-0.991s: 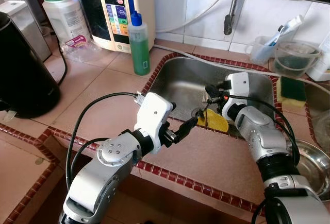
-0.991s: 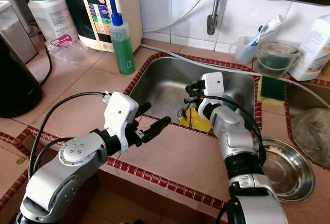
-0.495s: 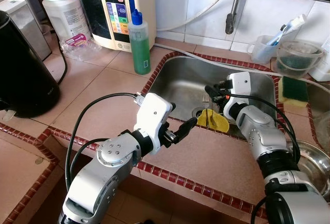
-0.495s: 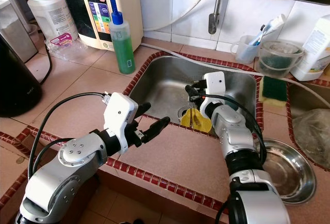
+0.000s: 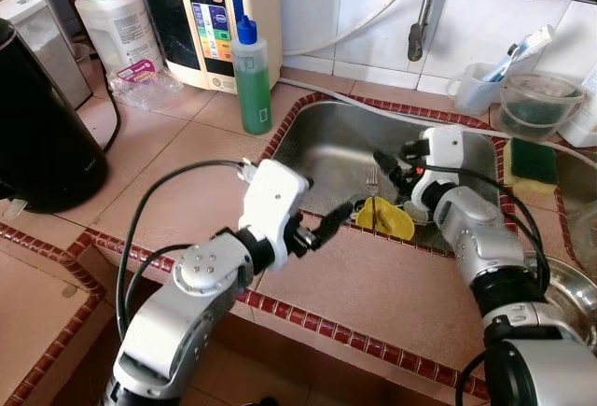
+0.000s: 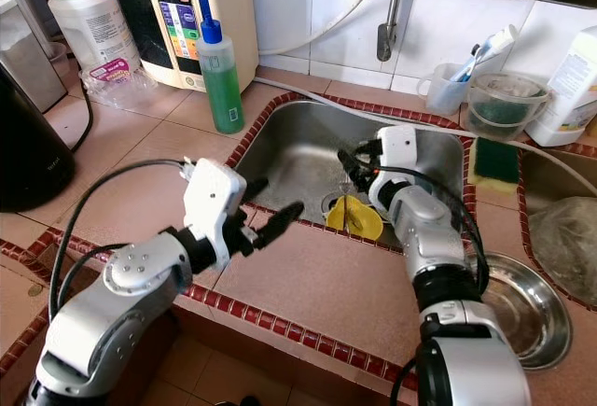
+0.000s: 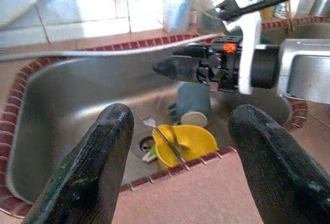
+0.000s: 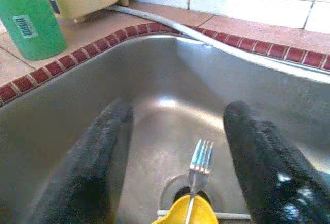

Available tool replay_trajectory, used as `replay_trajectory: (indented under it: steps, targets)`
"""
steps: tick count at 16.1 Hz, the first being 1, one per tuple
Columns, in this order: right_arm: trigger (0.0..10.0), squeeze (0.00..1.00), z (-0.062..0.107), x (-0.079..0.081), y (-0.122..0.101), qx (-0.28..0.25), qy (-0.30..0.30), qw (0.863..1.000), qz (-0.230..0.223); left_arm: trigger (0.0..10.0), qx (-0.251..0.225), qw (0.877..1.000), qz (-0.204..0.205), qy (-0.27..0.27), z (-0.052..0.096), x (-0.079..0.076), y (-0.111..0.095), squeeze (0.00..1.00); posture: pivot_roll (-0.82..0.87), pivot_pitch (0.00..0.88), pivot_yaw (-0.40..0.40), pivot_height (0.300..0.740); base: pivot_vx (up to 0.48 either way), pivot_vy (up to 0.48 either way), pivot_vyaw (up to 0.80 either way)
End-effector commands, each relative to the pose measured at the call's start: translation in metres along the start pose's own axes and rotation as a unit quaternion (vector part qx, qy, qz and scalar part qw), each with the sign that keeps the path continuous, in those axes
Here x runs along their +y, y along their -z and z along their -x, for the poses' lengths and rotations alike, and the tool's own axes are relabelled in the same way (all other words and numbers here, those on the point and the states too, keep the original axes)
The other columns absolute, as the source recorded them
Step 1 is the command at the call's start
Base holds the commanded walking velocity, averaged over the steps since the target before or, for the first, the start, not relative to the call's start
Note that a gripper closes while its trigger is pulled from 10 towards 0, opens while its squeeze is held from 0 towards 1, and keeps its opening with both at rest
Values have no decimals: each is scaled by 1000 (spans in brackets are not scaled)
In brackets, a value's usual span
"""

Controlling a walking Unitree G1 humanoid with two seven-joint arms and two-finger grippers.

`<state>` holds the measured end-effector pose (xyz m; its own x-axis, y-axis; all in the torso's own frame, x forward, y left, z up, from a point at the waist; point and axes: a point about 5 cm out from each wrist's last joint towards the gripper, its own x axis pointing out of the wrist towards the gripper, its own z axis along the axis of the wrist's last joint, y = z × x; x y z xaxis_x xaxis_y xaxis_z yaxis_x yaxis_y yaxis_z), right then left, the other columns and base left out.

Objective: Kitchen organization

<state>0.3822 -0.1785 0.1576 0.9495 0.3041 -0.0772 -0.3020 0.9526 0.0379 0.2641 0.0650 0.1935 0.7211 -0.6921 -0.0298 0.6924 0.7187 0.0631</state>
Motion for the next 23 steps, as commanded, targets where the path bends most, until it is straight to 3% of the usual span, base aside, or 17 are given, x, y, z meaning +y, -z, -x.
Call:
replay_trajectory:
  steps: [1,3,4,6,9,10,12,17,19,20,22,23]
  targets:
    - [10000,1000,-2,-3,-8,-12,6,1000,0,10000,-5,1000,-14,-15,-1,6,-2,0,-120,102,54,740,0,0,0]
    - [10000,1000,-2,-5,-11,-19,12,1000,-2,10000,1,1000,-10,-26,-2,12,1,0,-123,93,54,740,0,0,0]
    - [10000,1000,-2,-7,-15,-30,18,999,-2,10000,-9,998,-40,-52,-4,18,-1,0,-127,80,51,740,0,0,0]
    - [10000,1000,-1,-9,-21,-47,28,999,-2,10000,-12,996,-51,-66,-6,22,0,0,-128,72,50,740,0,0,0]
    - [10000,1000,7,-17,-31,-94,78,992,6,10000,-28,997,-35,-66,-6,27,1,0,-131,60,51,740,0,0,0]
    - [10000,792,11,-18,-31,-103,90,991,-3,10000,-31,997,-25,-60,-6,28,2,0,-131,58,51,740,0,0,0]
    - [10000,0,18,-9,-30,-127,83,988,-32,10000,-43,997,-8,-58,-4,29,6,0,-139,56,56,740,0,0,0]
    - [10000,0,49,17,-33,-201,88,976,-12,10000,-57,993,27,-100,1,46,21,0,-160,43,59,740,0,0,0]
    - [10000,0,62,30,-31,-213,84,973,19,10000,-55,990,-8,-131,5,52,24,0,-169,37,60,740,0,0,0]
    - [10000,0,73,39,-27,-219,92,971,27,10000,-38,988,-7,-152,7,58,31,0,-171,29,58,740,0,0,0]
    - [10000,0,81,45,-16,-201,94,975,30,10000,-30,988,42,-146,14,61,38,0,-175,24,59,740,0,0,0]
    - [10000,0,85,49,-4,-174,85,981,20,10000,-15,981,39,-192,26,72,50,0,-174,16,59,740,0,0,0]
